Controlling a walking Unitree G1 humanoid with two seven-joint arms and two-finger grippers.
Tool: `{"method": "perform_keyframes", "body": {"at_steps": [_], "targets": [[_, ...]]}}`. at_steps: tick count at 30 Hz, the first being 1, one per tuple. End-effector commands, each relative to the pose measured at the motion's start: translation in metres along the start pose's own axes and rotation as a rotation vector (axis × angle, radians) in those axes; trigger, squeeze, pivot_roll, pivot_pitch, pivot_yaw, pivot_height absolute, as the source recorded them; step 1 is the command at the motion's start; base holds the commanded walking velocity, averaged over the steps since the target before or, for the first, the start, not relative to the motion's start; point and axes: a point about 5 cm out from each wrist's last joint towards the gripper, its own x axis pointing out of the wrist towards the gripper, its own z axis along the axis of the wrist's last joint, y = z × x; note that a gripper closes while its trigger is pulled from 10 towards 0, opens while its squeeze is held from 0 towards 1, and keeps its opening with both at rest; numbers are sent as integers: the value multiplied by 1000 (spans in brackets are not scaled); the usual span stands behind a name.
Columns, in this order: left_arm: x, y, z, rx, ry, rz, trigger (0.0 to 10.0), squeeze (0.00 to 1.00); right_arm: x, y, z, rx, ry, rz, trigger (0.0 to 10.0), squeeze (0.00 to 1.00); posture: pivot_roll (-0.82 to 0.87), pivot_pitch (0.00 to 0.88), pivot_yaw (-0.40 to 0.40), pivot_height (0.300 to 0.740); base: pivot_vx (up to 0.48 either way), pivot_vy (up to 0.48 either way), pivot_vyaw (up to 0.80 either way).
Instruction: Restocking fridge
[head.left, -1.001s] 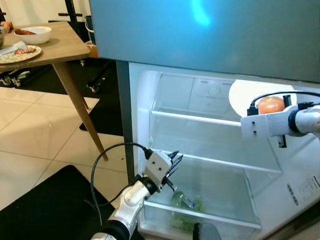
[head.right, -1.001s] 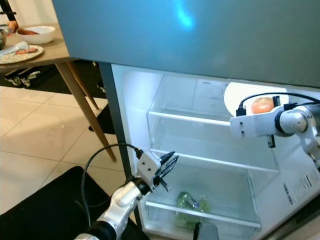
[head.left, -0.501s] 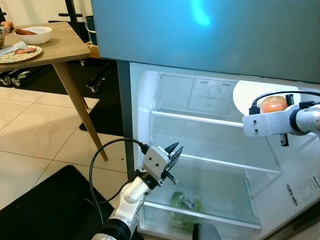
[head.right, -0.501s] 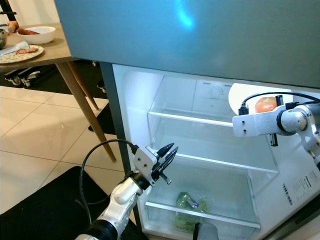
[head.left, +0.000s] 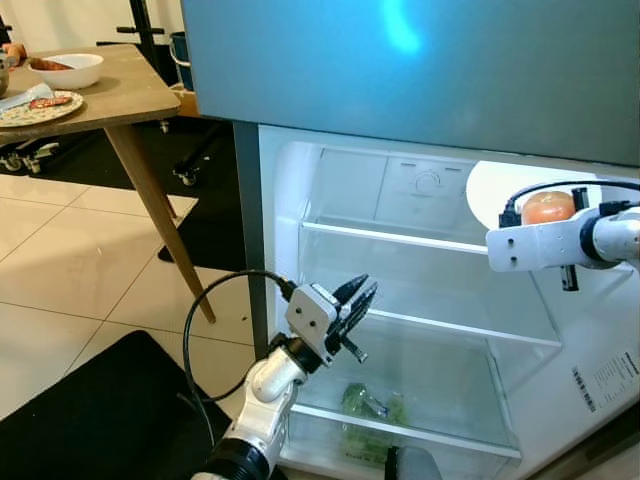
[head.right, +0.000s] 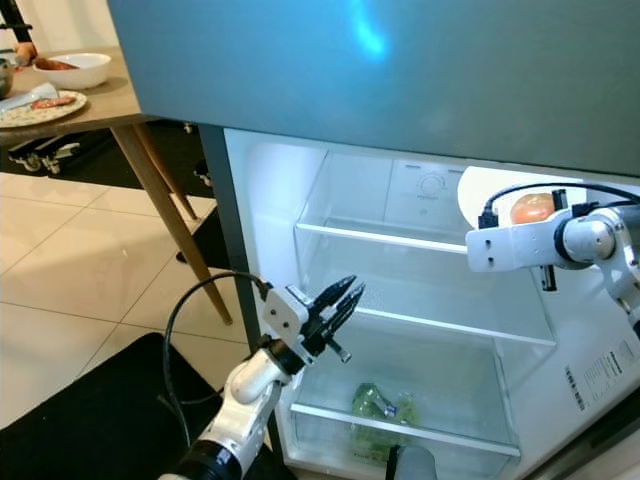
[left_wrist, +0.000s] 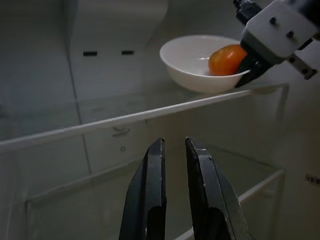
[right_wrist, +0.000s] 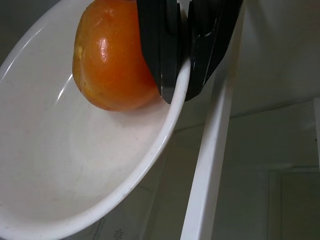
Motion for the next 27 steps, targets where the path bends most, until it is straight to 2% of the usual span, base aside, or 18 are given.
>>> {"method": "perform_keyframes", "body": {"at_steps": [1, 9, 10, 11, 12, 13, 15, 16, 17, 18, 19, 20, 22, 23, 27], "targets": [[-1, -10, 0, -46, -3, -5, 10000, 0, -1, -4, 1, 13, -18, 0, 10000, 0, -180, 0, -18, 463, 0, 0, 0], [-2, -6, 6, -40, -22, -2, 10000, 0, 1, -3, -1, 25, -10, 3, 10000, 0, -175, 1, -20, 463, 0, 0, 0], [-1, -6, 7, -39, -25, -1, 10000, 0, 1, -4, -2, 30, -3, -4, 10000, 192, -175, 1, -20, 463, 0, 0, 0], [-1, -6, 8, -39, -28, -2, 10000, 0, 1, -5, -2, 37, -1, -7, 10000, 835, -175, 1, -20, 463, 0, 0, 0], [-1, -6, 8, -39, -28, -2, 10000, 0, 1, -5, -2, 37, -1, -7, 10000, 835, -175, 1, -20, 463, 0, 0, 0], [-1, -6, 9, -38, -29, -2, 10000, 0, 1, -6, -2, 41, 0, -9, 10000, 957, -170, 4, -17, 463, 0, 0, 0], [-1, -6, 9, -38, -30, -3, 10000, 0, 1, -7, -3, 46, 1, -17, 10000, 973, -170, 4, -17, 463, 0, 0, 0], [-1, -6, 10, -37, -30, -4, 10000, 0, 1, -9, -3, 48, 6, -36, 10000, 894, -170, 4, -16, 463, 0, 0, 0], [-2, -7, 10, -38, -29, -5, 10000, 0, 1, -10, -3, 47, 9, -48, 10000, 894, -171, 4, -16, 463, 0, 0, 0], [-2, -7, 10, -38, -28, -7, 10000, 0, 1, -11, -3, 46, 9, -59, 10000, 718, -171, 4, -16, 463, 0, 0, 0], [-2, -8, 10, -38, -26, -9, 10000, 0, 1, -11, -3, 45, 8, -65, 10000, 718, -171, 4, -16, 463, 0, 0, 0], [-1, -8, 10, -39, -25, -11, 10000, 0, 0, -12, -3, 46, 7, -70, 10000, 35, -173, 6, -14, 463, 0, 0, 0], [-1, -9, 11, -40, -24, -12, 10000, 0, 0, -12, -3, 47, 8, -74, 10000, 35, -173, 6, -14, 463, 0, 0, 0], [-1, -9, 11, -40, -23, -13, 10000, 0, -1, -12, -3, 47, 8, -73, 10000, 0, -173, 6, -14, 463, 0, 0, 0], [-1, -9, 11, -42, -18, -13, 10000, 0, -3, -11, -5, 45, 7, -69, 10000, 0, -173, 6, -14, 463, 0, 0, 0]]}}
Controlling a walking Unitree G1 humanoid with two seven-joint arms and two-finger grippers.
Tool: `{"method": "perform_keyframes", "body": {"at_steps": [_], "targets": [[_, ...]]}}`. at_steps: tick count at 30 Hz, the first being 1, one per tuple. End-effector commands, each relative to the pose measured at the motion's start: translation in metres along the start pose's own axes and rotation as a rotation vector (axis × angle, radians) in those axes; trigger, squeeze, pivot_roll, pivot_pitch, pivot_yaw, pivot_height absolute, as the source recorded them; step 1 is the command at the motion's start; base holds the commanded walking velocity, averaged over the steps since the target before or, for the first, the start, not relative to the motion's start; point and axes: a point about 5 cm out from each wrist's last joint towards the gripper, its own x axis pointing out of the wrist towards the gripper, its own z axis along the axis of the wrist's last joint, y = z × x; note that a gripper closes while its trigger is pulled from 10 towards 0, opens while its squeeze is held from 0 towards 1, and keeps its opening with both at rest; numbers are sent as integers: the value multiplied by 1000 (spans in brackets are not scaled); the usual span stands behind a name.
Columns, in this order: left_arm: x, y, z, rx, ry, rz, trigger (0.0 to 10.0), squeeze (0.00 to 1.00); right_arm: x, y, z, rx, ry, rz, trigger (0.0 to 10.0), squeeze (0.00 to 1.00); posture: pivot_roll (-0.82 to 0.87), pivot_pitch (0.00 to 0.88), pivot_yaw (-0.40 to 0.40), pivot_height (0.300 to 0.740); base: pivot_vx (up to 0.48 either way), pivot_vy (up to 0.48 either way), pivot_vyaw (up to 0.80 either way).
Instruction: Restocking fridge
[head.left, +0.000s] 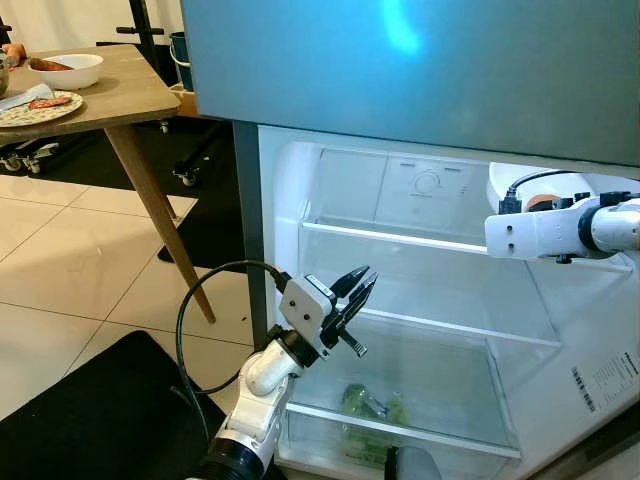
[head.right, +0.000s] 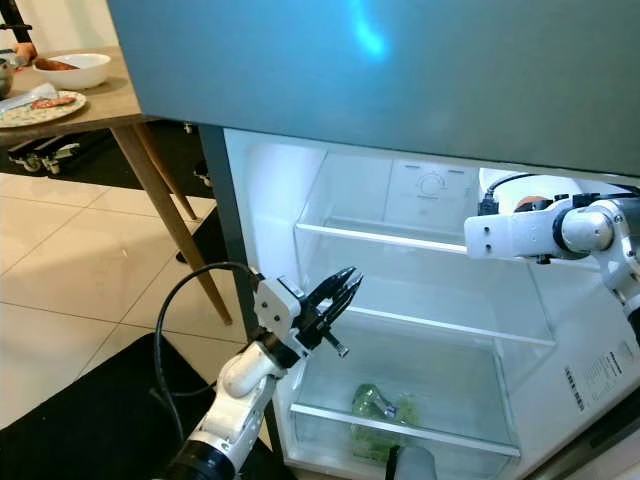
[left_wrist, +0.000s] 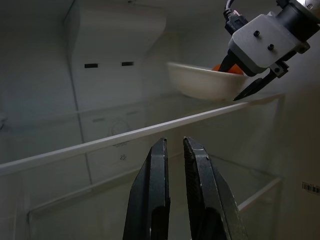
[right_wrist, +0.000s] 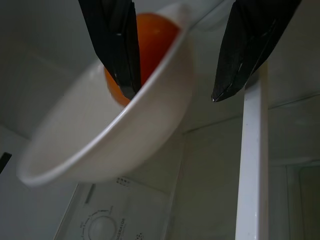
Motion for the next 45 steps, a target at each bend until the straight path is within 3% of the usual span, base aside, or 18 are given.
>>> {"method": "perform_keyframes", "body": {"at_steps": [1, 10, 17, 32, 40, 45], "targets": [[0, -13, -3, -43, 7, 1, 10000, 0, -3, -2, -2, 8, 2, -9, 10000, 0, -173, 6, -14, 463, 0, 0, 0], [0, -12, -3, -42, 10, -1, 10000, 0, -6, -5, -3, 4, 5, -31, 10000, 0, -177, 4, -9, 463, 0, 0, 0], [1, -13, -1, -44, 7, -3, 10000, 0, -17, -11, 0, 49, -61, -46, 10000, 0, -178, 4, -7, 463, 0, 0, 0], [1, -13, 0, -40, 8, -7, 10000, 0, -39, 1, 9, 181, -256, -13, 10000, 0, -178, 0, -1, 463, 0, 0, 0], [1, -12, 0, -38, 9, -12, 10000, 0, -47, 8, 7, 236, -286, -17, 10000, 0, -180, 3, 8, 463, 0, 0, 0], [2, -11, 1, -36, 7, -15, 10000, 0, -48, 21, 8, 275, -323, 30, 10000, 0, -180, 5, 11, 463, 0, 0, 0]]}}
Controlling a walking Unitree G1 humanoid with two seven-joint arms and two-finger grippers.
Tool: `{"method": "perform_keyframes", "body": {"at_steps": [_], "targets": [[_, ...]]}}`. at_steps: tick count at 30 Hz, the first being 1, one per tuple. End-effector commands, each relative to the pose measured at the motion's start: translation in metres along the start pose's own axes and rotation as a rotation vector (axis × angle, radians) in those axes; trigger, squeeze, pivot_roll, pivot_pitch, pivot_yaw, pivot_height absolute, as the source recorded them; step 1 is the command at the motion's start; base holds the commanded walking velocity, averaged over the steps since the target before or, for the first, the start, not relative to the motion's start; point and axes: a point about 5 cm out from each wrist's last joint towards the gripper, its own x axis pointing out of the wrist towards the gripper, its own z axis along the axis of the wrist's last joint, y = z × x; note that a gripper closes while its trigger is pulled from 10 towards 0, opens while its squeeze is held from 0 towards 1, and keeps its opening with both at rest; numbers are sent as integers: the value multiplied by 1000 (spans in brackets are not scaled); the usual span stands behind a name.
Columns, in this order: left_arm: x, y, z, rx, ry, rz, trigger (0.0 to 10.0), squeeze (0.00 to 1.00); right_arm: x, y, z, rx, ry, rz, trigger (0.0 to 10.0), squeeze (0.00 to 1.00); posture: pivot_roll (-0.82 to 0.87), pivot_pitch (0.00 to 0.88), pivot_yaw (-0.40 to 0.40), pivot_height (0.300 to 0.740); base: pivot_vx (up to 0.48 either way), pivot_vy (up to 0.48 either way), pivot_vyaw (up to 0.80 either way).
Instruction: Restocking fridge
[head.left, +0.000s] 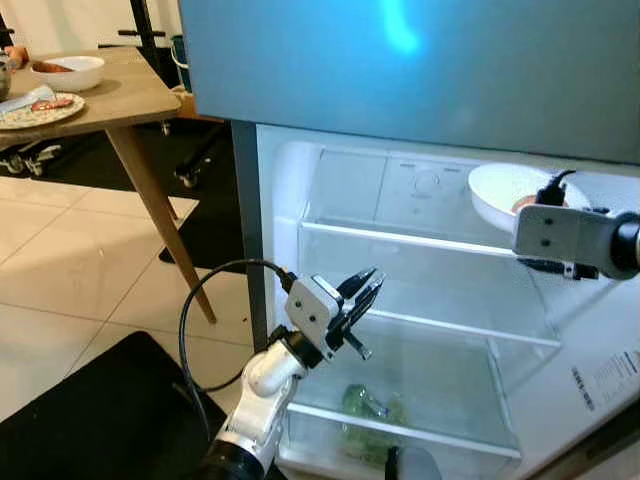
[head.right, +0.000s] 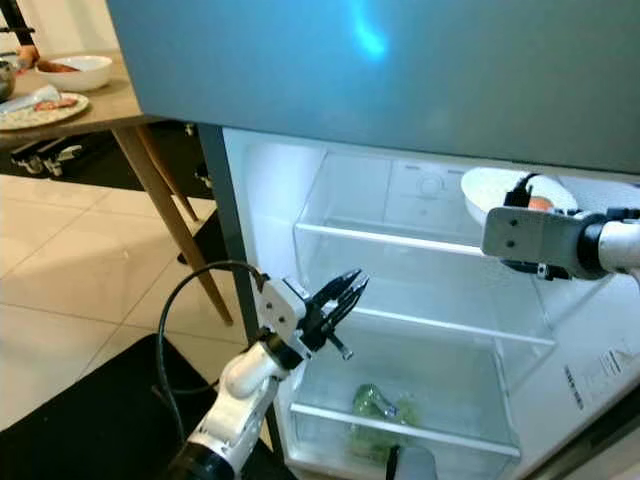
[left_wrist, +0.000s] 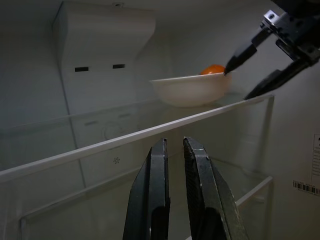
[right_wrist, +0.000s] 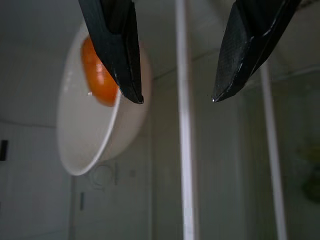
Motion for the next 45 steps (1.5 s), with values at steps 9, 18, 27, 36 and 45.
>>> {"method": "perform_keyframes", "body": {"at_steps": [9, 18, 27, 36, 45], "targets": [[0, -4, -1, -31, -2, 10, 10000, 0, -6, 29, -2, 60, -30, 151, 10000, 0, -179, 4, 12, 463, 0, 0, 0], [1, -3, 1, -31, -10, 15, 10000, 0, -3, 60, -13, 107, 54, 267, 10000, 0, -179, 4, 12, 463, 0, 0, 0], [2, 0, 2, -33, -15, 23, 10000, 0, 15, 116, -34, 181, 183, 421, 10000, 0, -177, 6, 16, 463, 0, 0, 0], [1, 0, 2, -34, -11, 24, 10000, 0, 34, 147, -36, 219, 184, 436, 10000, 0, -177, 7, 16, 463, 0, 0, 0], [1, 0, 2, -35, -9, 19, 10000, 0, 39, 132, 0, 291, -73, 342, 10000, 0, -181, 7, 20, 463, 0, 0, 0]]}}
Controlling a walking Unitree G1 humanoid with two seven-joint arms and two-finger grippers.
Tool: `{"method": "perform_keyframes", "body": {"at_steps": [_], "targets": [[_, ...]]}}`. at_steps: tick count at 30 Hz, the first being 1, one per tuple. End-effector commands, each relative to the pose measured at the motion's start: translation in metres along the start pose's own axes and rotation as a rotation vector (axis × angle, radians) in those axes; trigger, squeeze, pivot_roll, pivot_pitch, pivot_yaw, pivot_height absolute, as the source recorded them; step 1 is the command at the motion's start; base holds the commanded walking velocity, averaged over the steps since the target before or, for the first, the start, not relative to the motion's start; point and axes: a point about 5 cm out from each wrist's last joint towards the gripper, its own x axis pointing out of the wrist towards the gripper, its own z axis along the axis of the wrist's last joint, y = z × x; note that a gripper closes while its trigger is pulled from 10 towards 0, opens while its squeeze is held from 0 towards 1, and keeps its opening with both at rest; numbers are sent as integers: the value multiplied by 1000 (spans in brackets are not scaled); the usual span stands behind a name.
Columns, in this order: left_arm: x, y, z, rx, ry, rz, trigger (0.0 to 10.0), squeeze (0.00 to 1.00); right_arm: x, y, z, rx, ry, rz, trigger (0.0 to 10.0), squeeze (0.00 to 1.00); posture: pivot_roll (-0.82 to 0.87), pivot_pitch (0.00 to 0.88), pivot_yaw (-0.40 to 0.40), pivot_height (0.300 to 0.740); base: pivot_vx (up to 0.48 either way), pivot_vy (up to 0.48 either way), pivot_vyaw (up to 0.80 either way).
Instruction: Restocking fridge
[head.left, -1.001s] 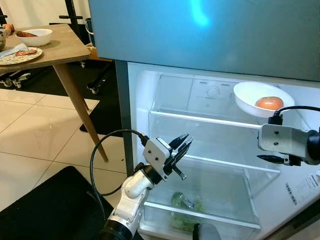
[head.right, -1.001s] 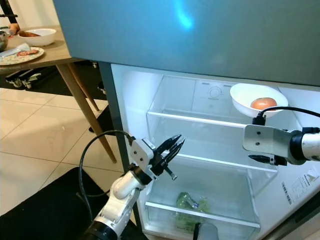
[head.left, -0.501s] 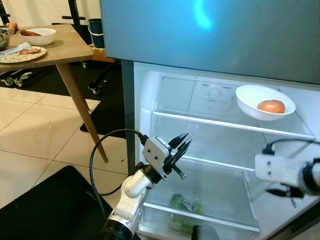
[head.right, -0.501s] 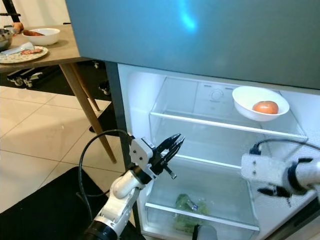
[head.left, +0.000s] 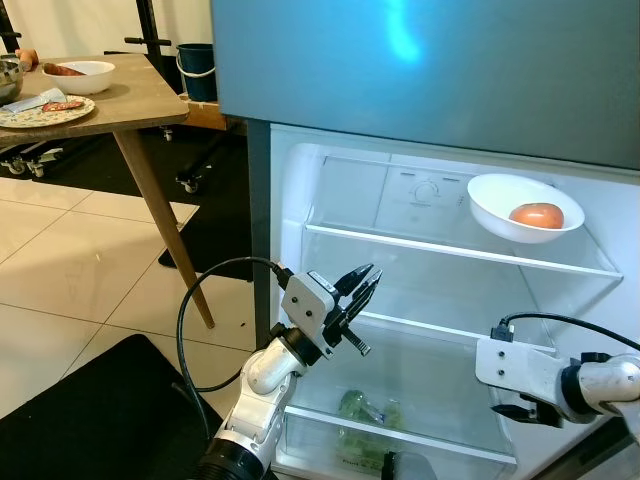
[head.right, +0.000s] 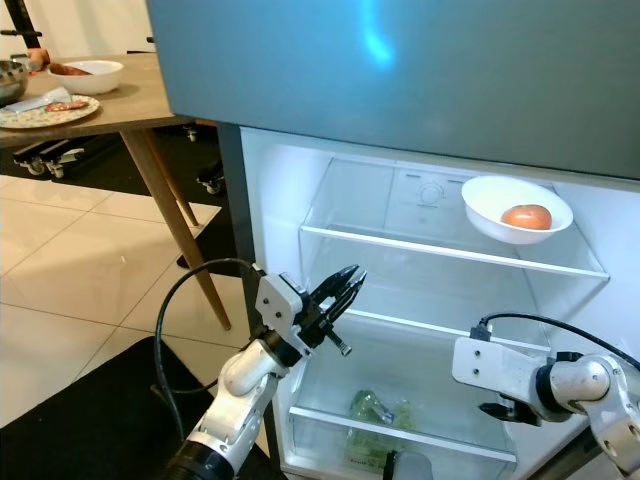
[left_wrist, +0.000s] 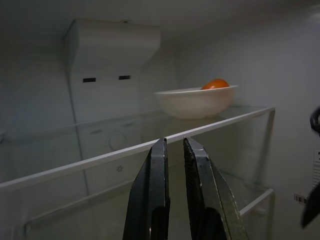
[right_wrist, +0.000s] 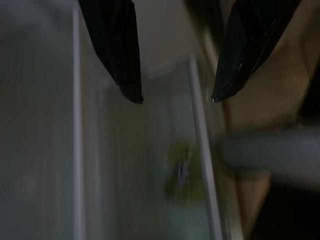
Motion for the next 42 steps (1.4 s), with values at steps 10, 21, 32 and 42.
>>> {"method": "perform_keyframes", "body": {"at_steps": [10, 21, 32, 42], "targets": [[1, -4, 0, -15, -4, 1, 10000, 0, -5, 7, 37, 56, -271, 40, 10000, 0, -182, 4, 13, 463, 0, 0, 0], [-1, -5, 0, -18, 1, -5, 10000, 0, 4, 29, 74, 180, -468, 100, 10000, 0, -187, 10, 20, 463, 0, 0, 0], [-2, -4, -1, -23, 8, 5, 10000, 0, 43, 47, 62, 294, -391, 49, 10000, 0, -191, 18, 26, 463, 0, 0, 0], [-5, -1, -6, -28, 39, 26, 10000, 0, 82, 45, 37, 476, -315, -153, 10000, 0, -189, 18, 26, 463, 0, 0, 0]]}}
